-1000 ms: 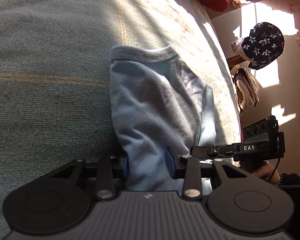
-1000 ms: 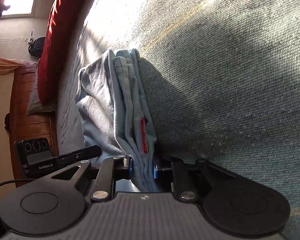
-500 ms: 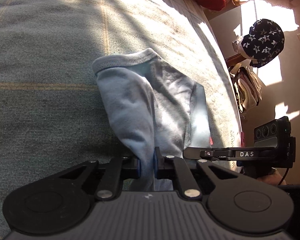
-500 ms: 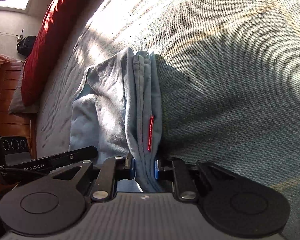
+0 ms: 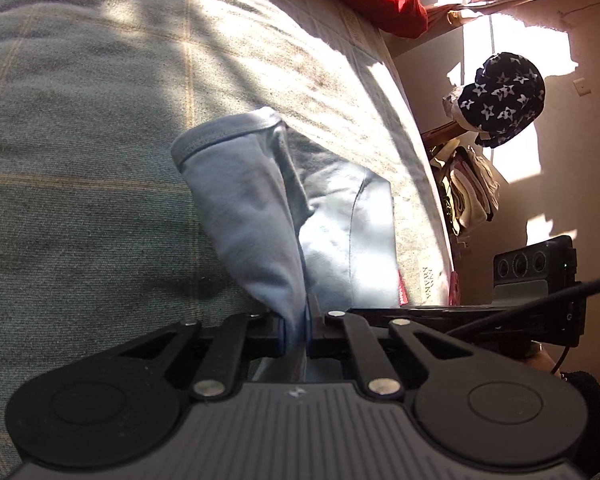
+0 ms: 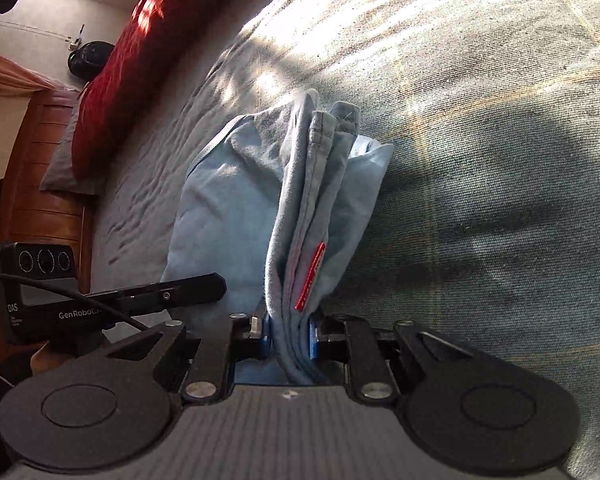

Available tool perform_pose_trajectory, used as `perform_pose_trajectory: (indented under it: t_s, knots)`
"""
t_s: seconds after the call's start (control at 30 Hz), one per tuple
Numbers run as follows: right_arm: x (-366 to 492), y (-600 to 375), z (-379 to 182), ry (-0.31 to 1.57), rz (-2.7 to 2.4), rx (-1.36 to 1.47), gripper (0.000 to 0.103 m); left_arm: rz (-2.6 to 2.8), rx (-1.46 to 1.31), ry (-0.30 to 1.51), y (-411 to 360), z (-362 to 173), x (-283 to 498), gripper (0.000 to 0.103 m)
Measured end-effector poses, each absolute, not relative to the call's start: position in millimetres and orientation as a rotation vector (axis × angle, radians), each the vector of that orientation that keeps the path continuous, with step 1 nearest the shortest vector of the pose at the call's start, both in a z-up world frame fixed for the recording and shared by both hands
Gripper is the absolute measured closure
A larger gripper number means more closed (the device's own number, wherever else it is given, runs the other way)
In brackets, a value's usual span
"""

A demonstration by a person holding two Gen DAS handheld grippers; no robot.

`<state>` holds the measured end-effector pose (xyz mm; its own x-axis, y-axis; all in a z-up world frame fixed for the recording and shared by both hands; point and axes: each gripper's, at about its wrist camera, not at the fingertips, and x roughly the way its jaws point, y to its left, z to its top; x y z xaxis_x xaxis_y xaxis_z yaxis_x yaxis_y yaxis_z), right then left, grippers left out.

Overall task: Fold clothes
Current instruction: 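Close both grippers on the shirt end and lift it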

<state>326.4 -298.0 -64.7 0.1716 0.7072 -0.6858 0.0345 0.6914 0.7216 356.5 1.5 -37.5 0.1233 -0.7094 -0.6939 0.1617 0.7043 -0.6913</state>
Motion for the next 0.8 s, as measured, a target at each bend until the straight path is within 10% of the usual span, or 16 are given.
perform_pose_trajectory:
  t_s: [0.8]
  knots:
    - [353,-59,-35,1.438,0.911,0.569,0.081,-0.334,-0.592,1.169,240,14,320,0.097]
